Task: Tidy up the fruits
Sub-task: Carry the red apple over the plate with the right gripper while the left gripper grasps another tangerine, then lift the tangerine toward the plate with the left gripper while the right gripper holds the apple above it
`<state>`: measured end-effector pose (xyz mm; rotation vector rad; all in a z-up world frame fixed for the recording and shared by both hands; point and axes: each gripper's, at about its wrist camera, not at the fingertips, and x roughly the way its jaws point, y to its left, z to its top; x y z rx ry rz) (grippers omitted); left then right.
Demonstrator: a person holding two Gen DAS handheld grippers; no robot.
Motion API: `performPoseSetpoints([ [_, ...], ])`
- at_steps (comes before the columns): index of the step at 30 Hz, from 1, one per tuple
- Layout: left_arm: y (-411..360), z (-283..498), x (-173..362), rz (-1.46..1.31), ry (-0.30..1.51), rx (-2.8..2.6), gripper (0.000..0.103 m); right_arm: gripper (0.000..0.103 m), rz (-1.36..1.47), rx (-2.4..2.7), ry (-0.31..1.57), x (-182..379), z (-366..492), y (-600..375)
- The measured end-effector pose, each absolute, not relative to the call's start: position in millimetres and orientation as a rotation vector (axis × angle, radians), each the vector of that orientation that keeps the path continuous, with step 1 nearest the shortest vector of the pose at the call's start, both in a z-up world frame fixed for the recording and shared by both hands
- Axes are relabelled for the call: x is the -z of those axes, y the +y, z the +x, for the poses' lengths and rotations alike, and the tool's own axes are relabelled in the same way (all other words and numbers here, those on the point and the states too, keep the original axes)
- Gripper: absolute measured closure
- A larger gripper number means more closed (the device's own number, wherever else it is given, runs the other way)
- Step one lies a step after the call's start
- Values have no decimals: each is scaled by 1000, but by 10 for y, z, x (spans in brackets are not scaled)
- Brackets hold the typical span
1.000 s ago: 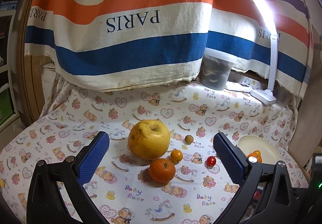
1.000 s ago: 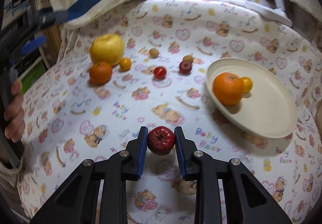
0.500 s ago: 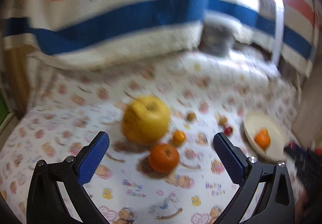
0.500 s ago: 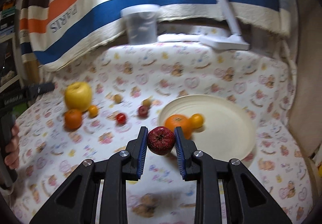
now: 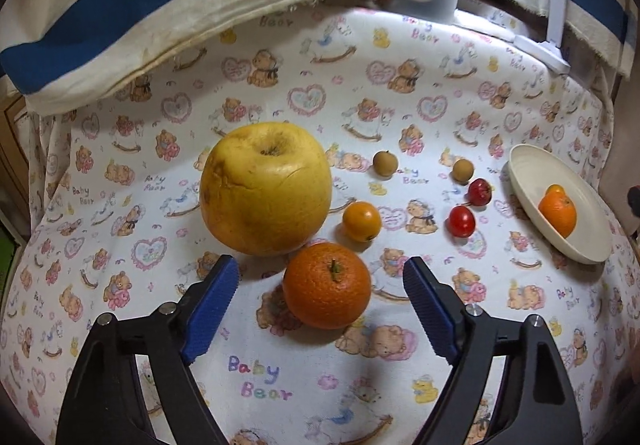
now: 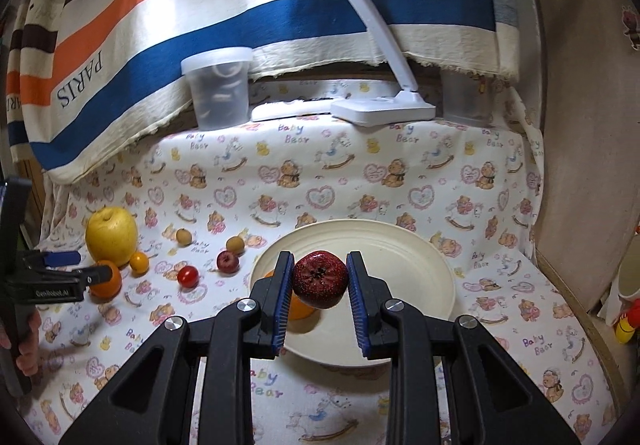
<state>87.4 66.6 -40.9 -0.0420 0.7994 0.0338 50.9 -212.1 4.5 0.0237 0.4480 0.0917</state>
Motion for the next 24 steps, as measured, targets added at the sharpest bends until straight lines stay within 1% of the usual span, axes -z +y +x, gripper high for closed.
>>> performPoseSetpoints([
  [9, 689, 955, 540, -57, 868, -20, 24, 75, 54, -80, 455, -86, 528, -2192],
  [12, 664, 969, 571, -45, 881, -22, 28, 75, 54, -81, 451, -92, 523, -2194],
  [15, 672, 982, 588, -48, 891, -23, 34, 75, 56, -75, 438, -105, 513, -2205],
  [16, 679, 982, 588, -52, 891, -23, 41, 75, 56, -76, 438, -102, 517, -2207],
  [17, 679, 983, 585, -55, 890, -22, 49, 75, 58, -77, 440, -98, 523, -2208],
  [18, 675, 980, 579, -57, 888, -14, 53, 75, 59, -78, 443, -102, 509, -2212],
  [19, 671, 974, 570, -61, 887, -9, 54, 75, 58, -75, 442, -110, 503, -2212],
  [24, 638, 946, 536, -56, 870, -3, 56, 75, 59, -74, 446, -111, 503, -2208],
])
